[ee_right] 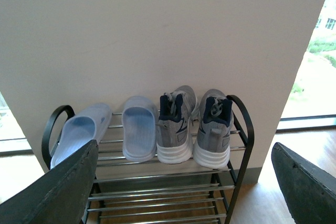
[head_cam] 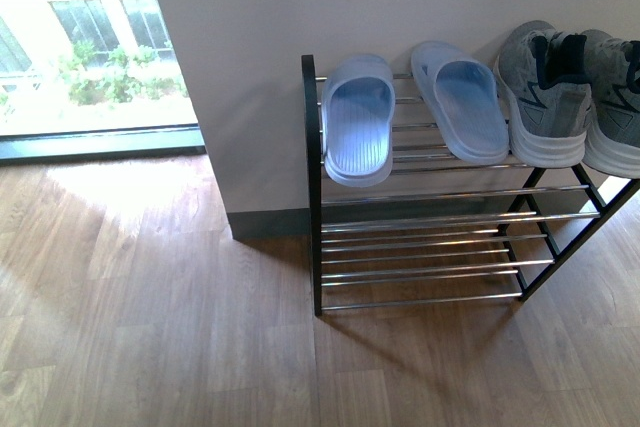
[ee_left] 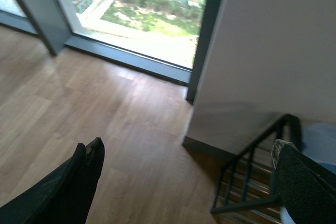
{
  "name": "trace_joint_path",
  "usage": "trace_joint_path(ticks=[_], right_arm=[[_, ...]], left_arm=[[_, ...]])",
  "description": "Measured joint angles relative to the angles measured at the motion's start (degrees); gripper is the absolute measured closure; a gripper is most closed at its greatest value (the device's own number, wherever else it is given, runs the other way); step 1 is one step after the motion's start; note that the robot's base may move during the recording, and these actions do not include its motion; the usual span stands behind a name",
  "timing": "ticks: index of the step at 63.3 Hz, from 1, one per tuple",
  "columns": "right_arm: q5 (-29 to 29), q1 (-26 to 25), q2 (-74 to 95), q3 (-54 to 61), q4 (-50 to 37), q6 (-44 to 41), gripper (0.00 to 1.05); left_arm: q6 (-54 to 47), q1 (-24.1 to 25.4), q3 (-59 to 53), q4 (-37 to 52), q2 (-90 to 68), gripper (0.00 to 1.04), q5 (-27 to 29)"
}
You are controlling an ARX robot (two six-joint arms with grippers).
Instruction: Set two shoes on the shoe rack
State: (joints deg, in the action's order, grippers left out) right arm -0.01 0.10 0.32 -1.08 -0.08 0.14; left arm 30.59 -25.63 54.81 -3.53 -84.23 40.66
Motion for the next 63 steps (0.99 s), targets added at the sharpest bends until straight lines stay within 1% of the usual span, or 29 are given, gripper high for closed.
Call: trace_joint_path(ticks=[6, 12, 14, 16, 17, 18, 19, 20, 21, 22, 24, 25, 29, 47, 63], right_arm=[[0.02, 0.00, 0.00, 0.00, 0.00, 0.00, 0.09], [0.00, 0.00, 0.00, 0.00, 0.00, 0.02, 0.09], [0.07, 0.00, 0.00, 0.00, 0.00, 0.00, 0.09], [0.02, 0.00, 0.00, 0.00, 0.00, 0.02, 0.09], [0.00, 0.00, 0.00, 0.00, 0.00, 0.00, 0.09], [-0.04, 0.00, 0.00, 0.00, 0.00, 0.00, 0.09], [-0.04, 0.00, 0.00, 0.00, 0.00, 0.02, 0.09], [0.02, 0.00, 0.00, 0.00, 0.00, 0.00, 0.09], [0.00, 0.00, 0.00, 0.00, 0.00, 0.00, 0.09], [-0.02, 0.00, 0.00, 0.00, 0.00, 0.00, 0.09], [0.02, 0.00, 0.00, 0.00, 0.00, 0.00, 0.09], [0.02, 0.00, 0.00, 0.00, 0.00, 0.00, 0.09], [0.02, 0.00, 0.00, 0.00, 0.00, 0.00, 0.09], [0.02, 0.00, 0.00, 0.00, 0.00, 0.00, 0.09], [0.02, 0.00, 0.00, 0.00, 0.00, 0.02, 0.09]], left_arm=[[0.04, 0.31, -4.74, -2.69, 9.46, 0.10, 5.88], [-0.04, 0.15, -6.54, -3.61, 14.67, 0.10, 6.47], [-2.99, 0.81, -8.48, 1.42, 16.13, 0.14, 2.10], [-8.41, 2.19, -13.05, 11.93, 18.19, 0.21, -6.54], [-9.79, 2.51, -14.27, 14.49, 18.60, 0.23, -8.39], [-12.52, 3.28, -16.68, 19.19, 19.37, 0.26, -11.72], [-13.90, 3.63, -17.86, 21.35, 19.71, 0.28, -13.20], [-16.48, 4.26, -20.09, 25.27, 20.35, 0.31, -15.85], [-17.66, 4.57, -21.16, 27.04, 20.68, 0.33, -17.05], [-20.28, 5.31, -23.61, 30.71, 21.46, 0.38, -19.45], [-22.71, 6.23, -26.21, 34.10, 22.56, 0.43, -21.46], [-22.71, 6.38, -26.64, 34.60, 22.77, 0.44, -21.75], [-26.38, 8.31, -30.75, 37.64, 25.66, 0.56, -23.85], [-29.46, 14.49, -41.07, 38.71, 34.69, 1.04, -30.01], [-29.88, 18.27, -46.51, 37.11, 42.12, 1.04, -33.66]])
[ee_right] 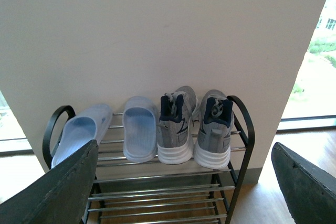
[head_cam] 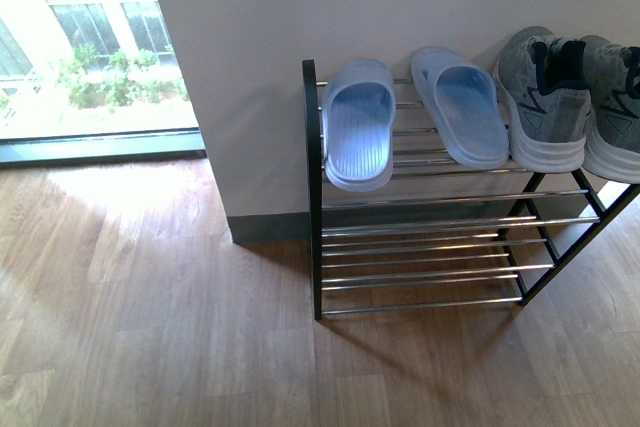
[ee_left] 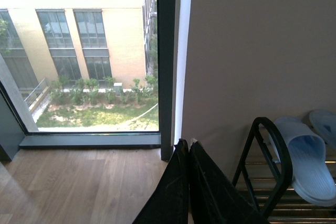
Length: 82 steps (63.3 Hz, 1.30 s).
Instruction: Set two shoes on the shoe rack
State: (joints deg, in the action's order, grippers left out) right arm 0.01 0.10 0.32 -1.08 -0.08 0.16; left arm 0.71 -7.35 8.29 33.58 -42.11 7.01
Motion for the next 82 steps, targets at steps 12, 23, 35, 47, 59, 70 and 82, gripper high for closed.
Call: trace_joint_path(ticks=[12, 23, 35, 47, 59, 70, 82], right_arm=[[0.00, 0.00, 0.00, 0.00, 0.00, -0.02, 0.09], [0.02, 0.00, 0.00, 0.00, 0.00, -0.02, 0.09], [0.00, 0.00, 0.00, 0.00, 0.00, -0.02, 0.09], [0.00, 0.00, 0.00, 0.00, 0.02, -0.02, 0.09], [0.00, 0.00, 0.00, 0.00, 0.02, -0.02, 0.09], [0.00, 0.00, 0.00, 0.00, 0.02, 0.00, 0.09], [0.00, 0.00, 0.00, 0.00, 0.02, -0.02, 0.09]], left_arm=[[-0.09, 3.98, -2.80, -3.04, 5.84, 1.04, -5.22], [-0.09, 7.08, -4.50, -5.99, 10.56, 1.04, -6.73], [-0.11, 7.10, -5.77, -9.81, 15.69, 1.04, -6.95], [-0.13, 7.10, -7.54, -10.78, 19.12, 1.04, -6.97], [-0.13, 7.10, -7.54, -15.89, 24.48, 1.04, -6.97], [-0.13, 7.10, -7.54, -19.26, 27.87, 1.04, -6.97], [-0.13, 7.10, -7.54, -22.10, 30.73, 1.04, -6.97]])
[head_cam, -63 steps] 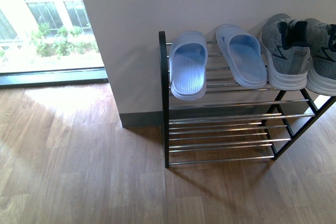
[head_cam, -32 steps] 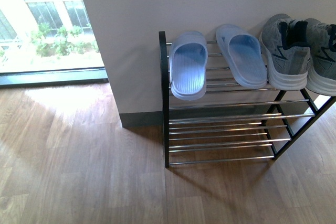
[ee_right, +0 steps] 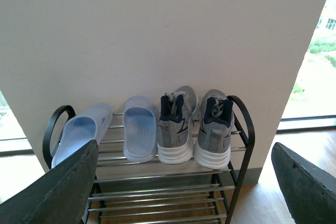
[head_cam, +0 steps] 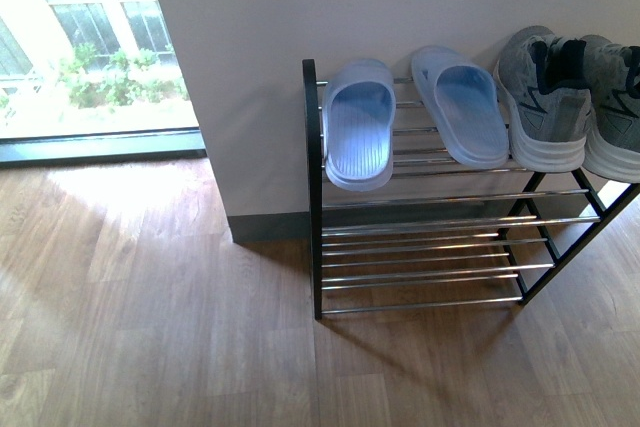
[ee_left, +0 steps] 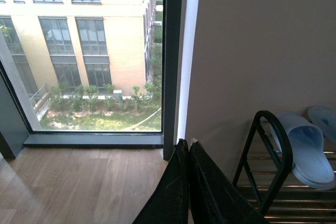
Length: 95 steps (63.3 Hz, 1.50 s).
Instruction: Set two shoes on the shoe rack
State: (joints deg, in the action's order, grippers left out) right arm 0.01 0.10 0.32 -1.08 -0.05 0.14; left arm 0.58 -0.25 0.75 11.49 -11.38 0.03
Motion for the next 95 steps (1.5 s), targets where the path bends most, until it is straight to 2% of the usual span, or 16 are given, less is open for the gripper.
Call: trace_joint_path(ticks=[7, 14, 34, 39, 68, 95], right_arm=[[0.00, 0.00, 0.00, 0.00, 0.00, 0.00, 0.09], [-0.02, 0.00, 0.00, 0.00, 0.02, 0.00, 0.09], [0.00, 0.00, -0.04, 0.00, 0.02, 0.00, 0.09], [0.00, 0.00, -0.04, 0.00, 0.02, 0.00, 0.09], [0.00, 0.00, -0.04, 0.00, 0.04, 0.00, 0.09], [-0.15, 0.00, -0.04, 0.00, 0.07, 0.00, 0.09]], left_arm=[[0.00, 0.00, 0.00, -1.38, 1.36, 1.04, 0.00], [0.00, 0.00, 0.02, -10.97, 9.57, 1.04, 0.00], [0.04, 0.07, 0.02, -11.50, 10.47, 1.03, 0.00], [0.00, 0.07, 0.02, -11.50, 10.47, 0.85, 0.00], [-0.02, 0.07, 0.02, -11.50, 10.49, 0.09, 0.02], [-0.13, 0.07, 0.02, -11.50, 10.49, 0.09, -0.07]])
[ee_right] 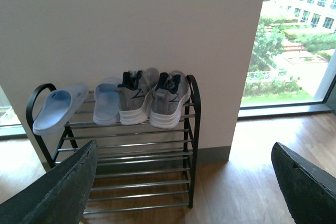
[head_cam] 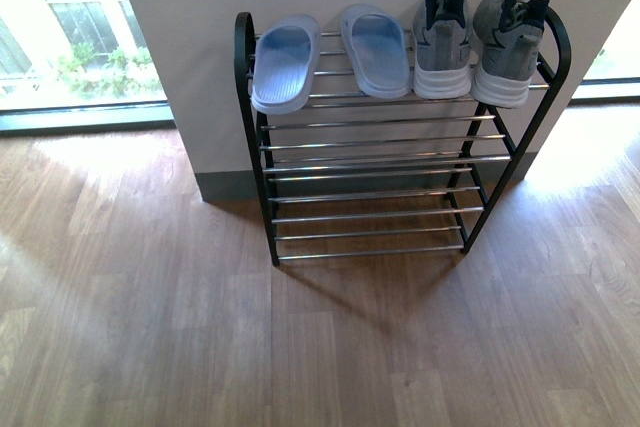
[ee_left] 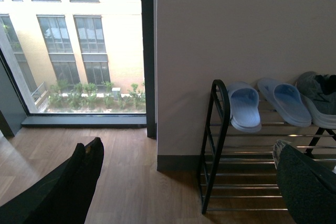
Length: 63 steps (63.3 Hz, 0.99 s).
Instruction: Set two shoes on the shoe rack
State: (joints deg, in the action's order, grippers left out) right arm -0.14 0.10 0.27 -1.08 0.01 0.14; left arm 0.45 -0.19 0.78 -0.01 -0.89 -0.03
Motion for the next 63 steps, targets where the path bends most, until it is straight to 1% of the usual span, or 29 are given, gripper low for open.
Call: trace_joint_path(ticks=[63], right_arm=[[0.11, -0.02, 0.02, 0.00, 0.07, 0.00, 0.09]], left_arm=[[0.00, 0.00, 0.00, -0.02, 0.00, 0.09, 0.02]])
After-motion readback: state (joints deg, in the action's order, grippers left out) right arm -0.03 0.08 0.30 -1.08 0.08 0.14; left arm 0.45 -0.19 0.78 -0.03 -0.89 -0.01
